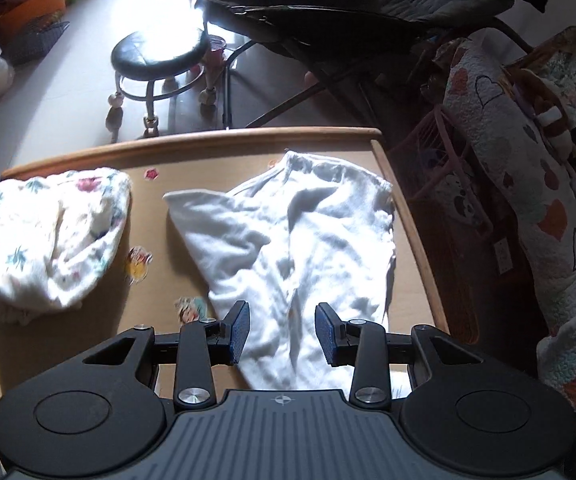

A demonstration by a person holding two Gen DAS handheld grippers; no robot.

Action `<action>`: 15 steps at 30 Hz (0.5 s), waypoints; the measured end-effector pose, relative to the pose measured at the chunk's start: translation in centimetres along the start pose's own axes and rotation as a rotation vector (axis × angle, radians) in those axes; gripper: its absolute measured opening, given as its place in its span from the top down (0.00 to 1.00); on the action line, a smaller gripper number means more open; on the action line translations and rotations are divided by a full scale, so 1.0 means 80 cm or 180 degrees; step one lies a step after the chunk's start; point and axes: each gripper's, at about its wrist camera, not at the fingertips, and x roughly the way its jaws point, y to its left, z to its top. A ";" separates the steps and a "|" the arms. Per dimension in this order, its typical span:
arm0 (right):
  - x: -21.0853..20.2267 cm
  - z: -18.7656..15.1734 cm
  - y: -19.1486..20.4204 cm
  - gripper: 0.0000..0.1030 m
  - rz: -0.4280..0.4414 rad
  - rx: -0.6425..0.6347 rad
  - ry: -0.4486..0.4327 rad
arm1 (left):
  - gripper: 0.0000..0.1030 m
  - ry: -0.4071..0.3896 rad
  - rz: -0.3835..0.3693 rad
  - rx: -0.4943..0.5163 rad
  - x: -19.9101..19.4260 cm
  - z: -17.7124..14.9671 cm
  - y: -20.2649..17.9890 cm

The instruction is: Fold clothes

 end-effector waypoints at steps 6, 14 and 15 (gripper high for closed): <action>0.013 -0.005 -0.002 0.94 0.0185 0.0082 0.0067 | 0.62 0.0150 0.0062 0.0095 0.047 0.042 -0.043; 0.020 -0.012 -0.013 0.94 0.0390 0.0289 0.0034 | 0.62 0.0257 0.0261 0.0244 0.131 0.082 -0.093; 0.020 -0.012 -0.015 0.94 0.0421 0.0314 0.0032 | 0.62 0.0298 0.0261 0.0237 0.138 0.086 -0.098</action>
